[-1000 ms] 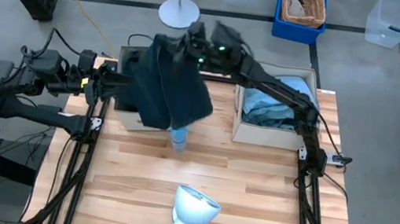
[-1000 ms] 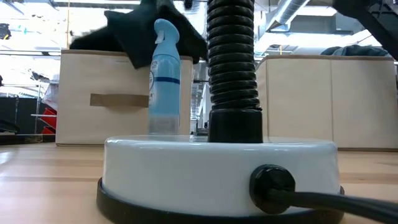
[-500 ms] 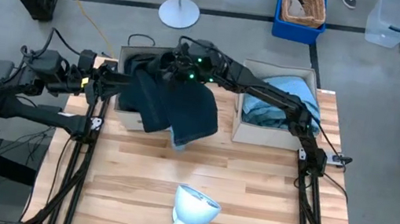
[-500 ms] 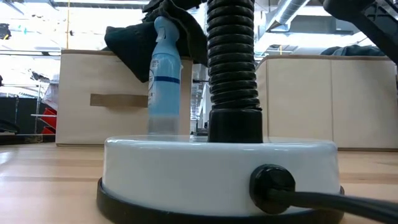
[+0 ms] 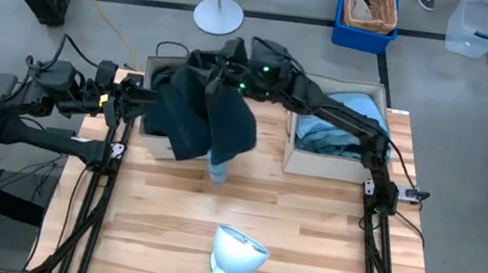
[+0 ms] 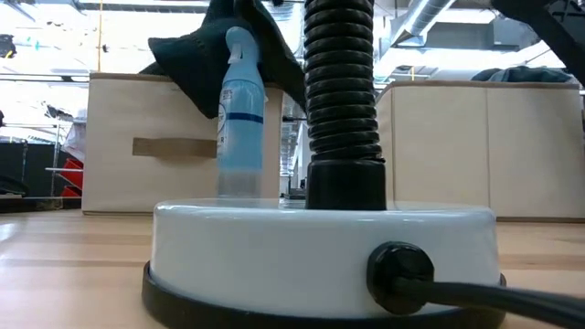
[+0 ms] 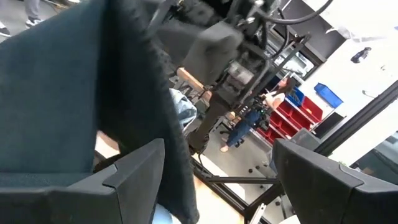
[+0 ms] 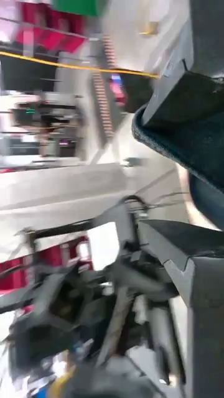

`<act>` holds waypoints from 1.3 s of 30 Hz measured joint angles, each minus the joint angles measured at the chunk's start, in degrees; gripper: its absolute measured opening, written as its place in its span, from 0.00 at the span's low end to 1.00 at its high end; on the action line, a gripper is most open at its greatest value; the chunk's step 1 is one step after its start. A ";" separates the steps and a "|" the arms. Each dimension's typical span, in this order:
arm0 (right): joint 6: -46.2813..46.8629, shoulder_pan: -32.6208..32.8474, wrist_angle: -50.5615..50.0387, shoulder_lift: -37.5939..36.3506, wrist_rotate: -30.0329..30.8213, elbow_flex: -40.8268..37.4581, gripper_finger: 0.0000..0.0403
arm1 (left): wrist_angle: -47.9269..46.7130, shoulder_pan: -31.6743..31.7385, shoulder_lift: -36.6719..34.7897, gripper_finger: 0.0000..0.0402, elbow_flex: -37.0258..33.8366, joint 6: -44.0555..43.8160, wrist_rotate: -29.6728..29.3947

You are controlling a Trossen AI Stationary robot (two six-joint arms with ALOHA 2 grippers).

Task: Sort clothes
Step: Put the dark blue pants into the left laundry organizer

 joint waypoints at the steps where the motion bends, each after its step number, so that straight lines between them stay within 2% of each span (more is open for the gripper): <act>1: -0.60 0.22 0.54 -0.62 -0.19 0.00 0.63 | 0.00 0.00 0.02 0.73 0.00 0.00 0.00; 5: -1.85 1.56 -1.51 -3.02 -2.22 0.08 0.61 | 0.00 0.00 0.00 0.73 0.00 0.05 -0.12; 8: -2.28 3.03 -6.68 -3.21 -2.90 0.20 0.53 | 0.00 0.00 0.02 0.73 0.00 0.13 -0.24; 11: -3.08 4.24 -13.39 -2.66 -2.33 0.02 0.40 | 0.00 0.00 0.01 0.73 0.00 0.17 -0.26; 17: -0.71 4.67 -21.03 -1.64 0.92 -0.01 0.06 | -0.02 -0.02 0.00 0.73 0.00 0.20 -0.54; 19: -0.04 4.17 -21.92 -1.63 1.62 -0.69 0.03 | -0.04 -0.02 0.00 0.73 0.00 0.20 -0.93; 22: -0.03 3.55 -21.84 -1.63 2.48 -1.12 0.09 | -0.04 0.00 0.01 0.73 0.00 0.19 -0.96; 33: -0.73 3.15 -11.27 -5.49 2.52 -0.03 0.51 | -0.04 0.00 0.01 0.73 0.00 -0.41 -1.60; 36: -2.30 3.26 -10.32 -7.25 2.51 -0.04 0.58 | -0.04 0.00 0.02 0.73 0.00 0.00 -1.62; 39: -2.48 3.24 -10.09 -9.00 2.46 0.04 0.61 | -0.04 -0.01 0.02 0.73 0.00 0.90 -1.70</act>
